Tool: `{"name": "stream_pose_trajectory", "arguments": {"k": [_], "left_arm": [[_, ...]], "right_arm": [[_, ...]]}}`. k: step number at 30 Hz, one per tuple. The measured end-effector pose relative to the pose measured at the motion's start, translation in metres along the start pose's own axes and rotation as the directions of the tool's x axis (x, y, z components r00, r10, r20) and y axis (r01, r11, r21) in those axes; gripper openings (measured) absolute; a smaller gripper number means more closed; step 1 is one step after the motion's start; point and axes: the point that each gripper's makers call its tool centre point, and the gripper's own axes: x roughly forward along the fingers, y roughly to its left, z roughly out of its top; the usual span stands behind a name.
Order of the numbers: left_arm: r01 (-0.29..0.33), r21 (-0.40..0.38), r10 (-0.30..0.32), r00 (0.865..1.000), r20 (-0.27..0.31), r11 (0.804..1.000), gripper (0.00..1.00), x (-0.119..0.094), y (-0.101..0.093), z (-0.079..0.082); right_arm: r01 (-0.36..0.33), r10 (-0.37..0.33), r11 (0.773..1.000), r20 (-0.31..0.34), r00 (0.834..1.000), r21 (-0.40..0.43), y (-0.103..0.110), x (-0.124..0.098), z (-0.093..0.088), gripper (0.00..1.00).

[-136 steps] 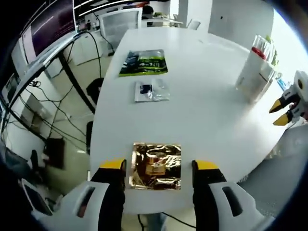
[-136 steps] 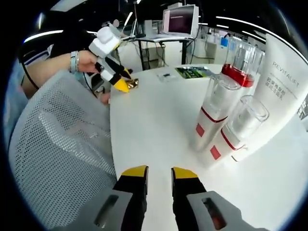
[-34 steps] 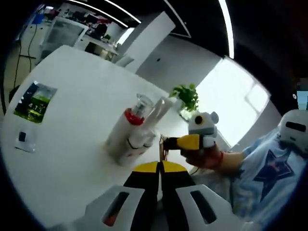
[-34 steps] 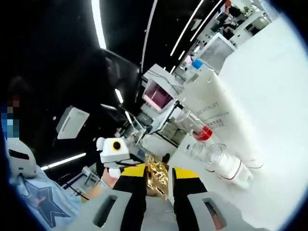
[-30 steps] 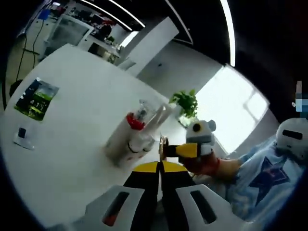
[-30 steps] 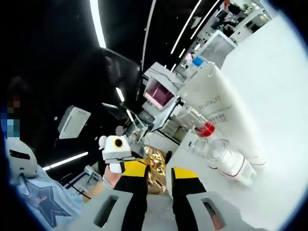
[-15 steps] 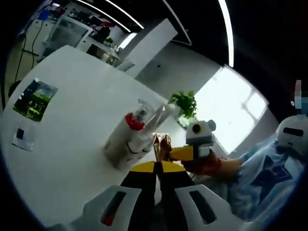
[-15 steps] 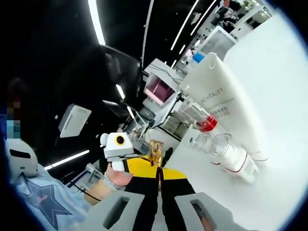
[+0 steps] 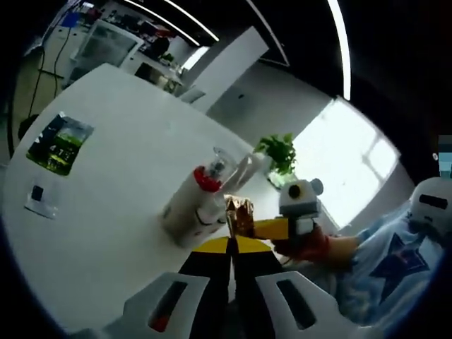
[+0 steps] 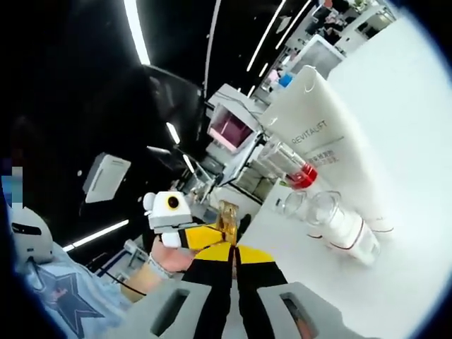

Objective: Arrange the skincare products in the storage area until every visible bottle or jar stands upright without overlapping.

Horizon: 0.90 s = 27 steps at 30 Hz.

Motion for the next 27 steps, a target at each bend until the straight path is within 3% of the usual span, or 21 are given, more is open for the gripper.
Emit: {"name": "stream_pose_trajectory", "arguments": {"k": [1, 2, 4, 7, 9, 11, 12, 13, 16, 19, 25, 27], "left_arm": [[-0.012, 0.01, 0.012, 1.0, -0.003, 1.0, 0.01, 0.0, 0.001, 0.001], [-0.022, 0.016, 0.022, 1.0, -0.003, 1.0, 0.01, 0.0, 0.001, 0.005], [-0.046, 0.052, 0.045, 0.999, 0.019, 0.998, 0.01, 0.0, 0.004, 0.018], [-0.082, 0.068, 0.081, 0.997, 0.016, 0.994, 0.01, 0.001, 0.011, 0.03], [-0.144, 0.057, 0.144, 0.99, 0.012, 0.988, 0.01, 0.002, 0.025, 0.037], [-0.236, -0.012, 0.235, 0.971, -0.045, 0.972, 0.01, 0.004, 0.047, 0.033], [-0.298, -0.041, 0.294, 0.951, -0.096, 0.954, 0.01, 0.005, 0.063, 0.028], [-0.321, -0.045, 0.314, 0.942, -0.119, 0.946, 0.01, 0.007, 0.069, 0.025], [-0.31, -0.061, 0.302, 0.947, -0.113, 0.949, 0.01, 0.023, 0.076, 0.027], [-0.311, -0.091, 0.296, 0.943, -0.152, 0.946, 0.02, 0.039, 0.082, 0.022], [-0.352, -0.083, 0.33, 0.922, -0.203, 0.932, 0.02, 0.063, 0.108, 0.01], [-0.386, -0.063, 0.366, 0.907, -0.21, 0.92, 0.02, 0.071, 0.125, 0.005]], "right_arm": [[0.017, -0.017, 1.0, 0.0, 1.0, -0.017, -0.003, 0.0, 0.0, 0.0], [0.084, -0.083, 0.991, 0.009, 0.996, -0.107, -0.012, -0.002, 0.002, 0.0], [0.143, -0.142, 0.97, 0.018, 0.99, -0.199, -0.019, -0.004, 0.004, 0.0], [0.176, -0.178, 0.947, 0.015, 0.984, -0.268, -0.022, -0.005, 0.002, 0.0], [0.177, -0.186, 0.94, -0.005, 0.982, -0.29, -0.022, -0.003, -0.002, 0.0], [0.185, -0.199, 0.934, -0.015, 0.98, -0.304, -0.024, -0.002, -0.005, 0.0], [0.19, -0.207, 0.931, -0.021, 0.978, -0.312, -0.026, -0.002, -0.006, 0.0], [0.198, -0.218, 0.924, -0.027, 0.976, -0.326, -0.028, -0.002, -0.007, 0.0], [0.215, -0.239, 0.915, -0.03, 0.971, -0.341, -0.032, -0.002, -0.008, 0.0], [0.226, -0.252, 0.911, -0.031, 0.967, -0.344, -0.035, -0.004, -0.008, 0.0], [0.235, -0.266, 0.904, -0.038, 0.963, -0.357, -0.037, -0.005, -0.01, 0.0], [0.235, -0.27, 0.898, -0.045, 0.962, -0.372, -0.037, -0.004, -0.012, 0.0]]}}
